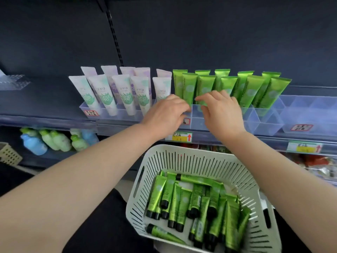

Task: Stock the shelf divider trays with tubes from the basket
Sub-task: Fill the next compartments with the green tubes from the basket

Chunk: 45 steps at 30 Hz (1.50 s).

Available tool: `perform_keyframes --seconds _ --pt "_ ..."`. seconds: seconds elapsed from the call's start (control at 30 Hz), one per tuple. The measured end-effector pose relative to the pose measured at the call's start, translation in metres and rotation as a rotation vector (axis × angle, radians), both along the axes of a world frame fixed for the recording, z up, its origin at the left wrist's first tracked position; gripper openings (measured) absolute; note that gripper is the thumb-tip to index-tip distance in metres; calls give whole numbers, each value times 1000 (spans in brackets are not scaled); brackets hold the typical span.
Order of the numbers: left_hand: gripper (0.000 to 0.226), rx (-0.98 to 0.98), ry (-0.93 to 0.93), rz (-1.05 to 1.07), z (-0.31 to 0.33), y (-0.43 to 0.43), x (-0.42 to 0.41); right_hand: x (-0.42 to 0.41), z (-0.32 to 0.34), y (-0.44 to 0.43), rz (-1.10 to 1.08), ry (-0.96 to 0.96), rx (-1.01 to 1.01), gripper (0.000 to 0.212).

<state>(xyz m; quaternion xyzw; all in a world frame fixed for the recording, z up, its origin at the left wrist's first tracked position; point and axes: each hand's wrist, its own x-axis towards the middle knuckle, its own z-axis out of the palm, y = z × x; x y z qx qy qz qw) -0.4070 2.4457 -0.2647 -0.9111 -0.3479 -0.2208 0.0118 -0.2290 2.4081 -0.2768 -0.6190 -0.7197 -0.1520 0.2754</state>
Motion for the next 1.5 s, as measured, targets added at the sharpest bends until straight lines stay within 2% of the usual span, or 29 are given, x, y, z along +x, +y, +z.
perform_keyframes --seconds 0.17,0.37,0.5,0.6,0.7,0.8,0.87,0.93,1.0,1.07,1.13,1.23,1.3,1.4,1.5 --pt "21 -128 37 -36 -57 -32 -1 8 -68 -54 -25 48 -104 27" --pt "27 -391 167 36 -139 -67 1 20 -153 -98 -91 22 -563 43" --pt "26 -598 125 204 -185 -86 -3 25 -185 -109 -88 -9 -824 53" --pt "28 -610 84 279 -212 -100 -16 23 -199 -112 -68 0 -961 63" --pt "36 -588 112 277 -226 -108 -22 19 -209 -112 -47 -57 -1027 66" --pt "40 -567 85 235 -227 -106 -14 17 -213 -109 -4 35 -1060 66" --pt "41 -569 99 203 -229 -106 -12 17 -214 -106 12 90 -1077 54" --pt "43 -573 132 171 -231 -106 -13 16 -213 -103 16 36 -1078 31" --pt "44 -572 148 166 -233 -106 -14 17 -212 -100 22 -34 -1097 20" --pt "43 -565 156 173 -234 -107 -15 18 -211 -99 24 -30 -1148 22" --pt "41 -568 148 191 -236 -107 -17 18 -210 -99 31 -27 -1183 39" --pt "40 -567 128 229 -236 -107 -19 13 -212 -101 47 -138 -1170 60" --pt "40 -564 139 236 -235 -107 -19 11 -214 -103 48 -162 -1190 58" --pt "41 -574 169 245 -236 -108 -20 9 -214 -106 30 -39 -1220 51" --pt "42 -591 195 252 -238 -106 -20 10 -210 -105 18 -14 -1133 47"
